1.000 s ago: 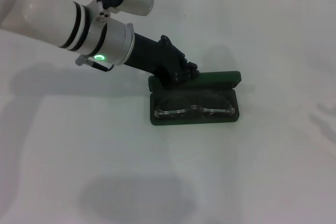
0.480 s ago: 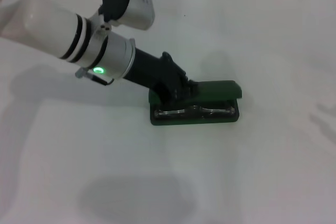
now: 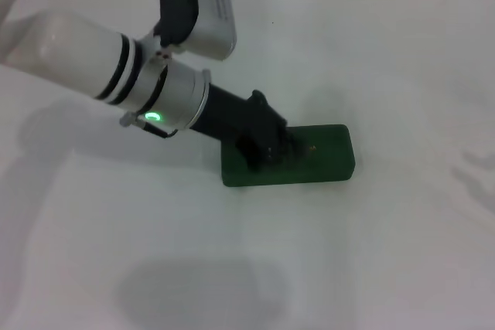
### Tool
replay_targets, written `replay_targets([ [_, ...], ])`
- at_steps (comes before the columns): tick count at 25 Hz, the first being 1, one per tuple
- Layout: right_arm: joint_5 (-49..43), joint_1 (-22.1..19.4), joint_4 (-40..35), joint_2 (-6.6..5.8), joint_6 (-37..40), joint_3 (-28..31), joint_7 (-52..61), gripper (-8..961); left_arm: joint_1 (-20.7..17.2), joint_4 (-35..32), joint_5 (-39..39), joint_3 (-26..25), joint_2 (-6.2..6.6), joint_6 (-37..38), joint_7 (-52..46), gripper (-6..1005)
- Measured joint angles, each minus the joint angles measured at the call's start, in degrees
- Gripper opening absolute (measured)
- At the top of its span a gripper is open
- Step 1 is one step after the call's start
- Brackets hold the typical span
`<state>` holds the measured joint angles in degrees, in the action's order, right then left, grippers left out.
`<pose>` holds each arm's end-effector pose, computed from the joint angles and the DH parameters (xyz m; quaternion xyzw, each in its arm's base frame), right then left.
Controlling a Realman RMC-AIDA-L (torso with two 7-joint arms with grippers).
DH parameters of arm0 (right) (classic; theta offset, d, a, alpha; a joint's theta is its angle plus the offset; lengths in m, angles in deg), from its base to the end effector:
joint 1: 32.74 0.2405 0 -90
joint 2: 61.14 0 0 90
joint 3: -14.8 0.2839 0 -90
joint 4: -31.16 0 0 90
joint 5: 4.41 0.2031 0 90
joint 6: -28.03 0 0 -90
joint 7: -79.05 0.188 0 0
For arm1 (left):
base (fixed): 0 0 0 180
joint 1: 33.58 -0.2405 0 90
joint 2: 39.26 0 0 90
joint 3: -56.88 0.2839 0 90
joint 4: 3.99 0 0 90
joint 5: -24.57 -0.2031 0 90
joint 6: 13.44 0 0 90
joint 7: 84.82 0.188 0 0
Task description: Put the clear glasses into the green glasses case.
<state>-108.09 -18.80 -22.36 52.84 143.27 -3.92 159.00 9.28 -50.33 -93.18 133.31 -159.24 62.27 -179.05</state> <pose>0.3088 0.2627 0.0987 -0.8862 0.1740 0.3454 0.2551 -0.1753 0.3760 -0.1291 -0.9979 -0.0541 -0.0265 0.0244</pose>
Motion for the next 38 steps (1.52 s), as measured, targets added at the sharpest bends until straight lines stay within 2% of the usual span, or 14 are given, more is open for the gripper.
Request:
replay_targets([
  [4,-1.63,0.27,-0.02,-0.25,0.35,-0.31,0.26,302,-1.06,-6.60,2.34,-0.42,0.20,5.02,-2.15,98],
  [9,-3.08,1.36,0.20,-0.59,1.56,-5.47,0.48,303,-4.21,-12.49,4.95,-2.39,0.30,11.20,-5.95,213],
  [12,-3.88,2.37,0.28,-0.40,1.76,-9.07,0.88,402,-7.13,-15.22,10.47,-6.21,0.46,16.90,-7.61,272],
  [14,-3.95,3.11,0.73,-0.04,1.84,-10.75,0.83,468,-9.68,-16.18,15.20,-10.84,0.68,22.84,-7.91,311],
  [17,-3.84,4.76,2.20,0.42,1.89,-14.26,0.35,517,-12.70,-15.80,17.87,-15.92,1.99,28.88,-8.07,369],
  [20,-3.33,6.76,4.30,1.53,1.45,-16.45,-2.06,541,-13.62,-15.20,18.11,-16.71,2.73,29.76,-8.04,427],
  [21,-2.73,7.78,5.92,1.80,1.02,-17.37,-3.30,550,-15.76,-12.74,19.07,-17.23,3.83,30.86,-6.34,447],
  [22,-2.00,8.63,7.52,1.95,0.54,-18.24,-4.48,558,-16.83,-11.36,19.48,-17.30,4.08,31.28,-4.05,496],
  [26,0.26,12.56,15.15,1.95,-3.09,-21.22,-9.09,590,-18.51,-9.04,19.47,-17.33,3.82,31.62,2.98,693],
  [31,0.64,16.37,19.44,2.00,-7.45,-24.38,-11.21,616,-19.42,-5.94,19.60,-17.68,3.69,31.62,9.37,885],
  [38,1.11,17.51,20.02,2.10,-7.73,-25.84,-11.38,616,-18.99,-4.04,19.56,-19.02,3.58,31.16,10.83,887],
])
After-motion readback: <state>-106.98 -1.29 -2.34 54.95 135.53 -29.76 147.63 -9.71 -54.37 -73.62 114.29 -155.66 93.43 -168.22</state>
